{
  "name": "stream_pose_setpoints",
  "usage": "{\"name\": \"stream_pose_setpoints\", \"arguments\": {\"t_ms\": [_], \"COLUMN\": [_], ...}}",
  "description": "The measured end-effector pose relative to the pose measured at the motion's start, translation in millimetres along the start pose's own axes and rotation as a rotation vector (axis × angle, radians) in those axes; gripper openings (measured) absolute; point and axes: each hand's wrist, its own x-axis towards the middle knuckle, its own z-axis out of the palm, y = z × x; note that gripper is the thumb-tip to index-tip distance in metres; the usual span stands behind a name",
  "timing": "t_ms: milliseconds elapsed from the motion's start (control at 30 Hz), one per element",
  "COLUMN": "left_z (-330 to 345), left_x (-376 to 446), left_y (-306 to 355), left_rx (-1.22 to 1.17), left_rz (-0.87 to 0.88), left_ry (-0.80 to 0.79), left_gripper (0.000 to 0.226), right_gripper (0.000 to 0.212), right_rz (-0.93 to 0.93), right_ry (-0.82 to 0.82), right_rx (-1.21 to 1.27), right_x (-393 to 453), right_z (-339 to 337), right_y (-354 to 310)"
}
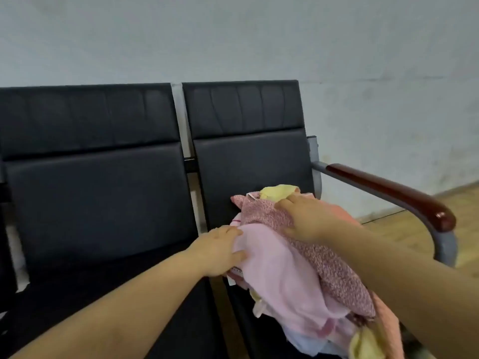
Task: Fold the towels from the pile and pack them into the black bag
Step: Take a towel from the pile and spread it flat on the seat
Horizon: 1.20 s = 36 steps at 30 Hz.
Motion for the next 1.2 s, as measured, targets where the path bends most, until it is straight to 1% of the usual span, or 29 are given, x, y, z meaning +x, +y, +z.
{"name": "stream_pose_setpoints", "arguments": {"t_ms": [100, 200, 267, 333, 400, 467, 567, 633, 667, 733, 767, 800, 833, 867, 900, 933, 1000, 1067, 1100, 1167, 1200], "left_z": [-2, 3, 12, 24, 33, 38, 32, 23, 19, 11, 9, 6, 4, 2, -1, -5, -14, -22, -25, -31, -34], "left_x": [25, 44, 51, 53, 53, 52, 43, 34, 29, 18, 12, 7, 1, -5, -10, -16, -27, -38, -42, -51, -56], "left_y": [6, 15, 18, 16, 12, 7, -3, -13, -20, -33, -39, -45, -50, -55, -59, -63, -66, -71, -75, -80, -83], "left_rx": [-0.014, -0.024, 0.024, -0.011, -0.102, -0.138, -0.185, -0.237, -0.270, -0.320, -0.335, -0.341, -0.347, -0.358, -0.386, -0.427, -0.509, -0.605, -0.666, -0.825, -0.923], "left_rz": [0.023, 0.046, 0.052, 0.016, -0.037, -0.042, 0.000, 0.031, 0.036, 0.022, 0.012, -0.003, -0.022, -0.042, -0.060, -0.078, -0.111, -0.144, -0.164, -0.216, -0.246], "left_ry": [0.029, 0.028, 0.049, 0.106, 0.150, 0.181, 0.175, 0.148, 0.134, 0.107, 0.097, 0.093, 0.093, 0.097, 0.106, 0.118, 0.162, 0.215, 0.242, 0.309, 0.355], "left_gripper": [0.059, 0.057, 0.056, 0.052, 0.039, 0.023, 0.014, 0.019, 0.022, 0.023, 0.022, 0.022, 0.023, 0.026, 0.027, 0.028, 0.029, 0.032, 0.035, 0.040, 0.041], "right_gripper": [0.057, 0.056, 0.051, 0.041, 0.033, 0.031, 0.031, 0.032, 0.034, 0.045, 0.057, 0.076, 0.097, 0.113, 0.123, 0.129, 0.138, 0.137, 0.129, 0.100, 0.095], "right_rz": [0.080, 0.102, 0.107, 0.111, 0.111, 0.118, 0.148, 0.159, 0.147, 0.048, -0.019, -0.082, -0.117, -0.119, -0.111, -0.094, -0.059, -0.004, 0.025, 0.089, 0.121], "right_ry": [0.024, -0.016, -0.019, -0.001, 0.017, 0.025, 0.013, 0.071, 0.135, 0.251, 0.238, 0.174, 0.071, -0.044, -0.134, -0.189, -0.226, -0.260, -0.270, -0.274, -0.281], "right_rx": [0.064, 0.024, 0.042, 0.084, 0.084, 0.089, 0.071, 0.065, 0.082, 0.148, 0.164, 0.175, 0.185, 0.182, 0.167, 0.145, 0.120, 0.160, 0.191, 0.270, 0.309], "right_x": [5, 5, 5, 6, 8, 11, 14, 14, 11, 4, 0, -5, -9, -13, -15, -16, -18, -16, -15, -13, -14], "right_z": [9, 21, 28, 35, 40, 42, 42, 44, 44, 46, 47, 49, 53, 58, 63, 67, 67, 59, 55, 49, 48], "right_y": [22, 34, 38, 39, 39, 40, 40, 35, 29, 11, 1, -11, -20, -26, -27, -26, -25, -28, -30, -36, -38]}}
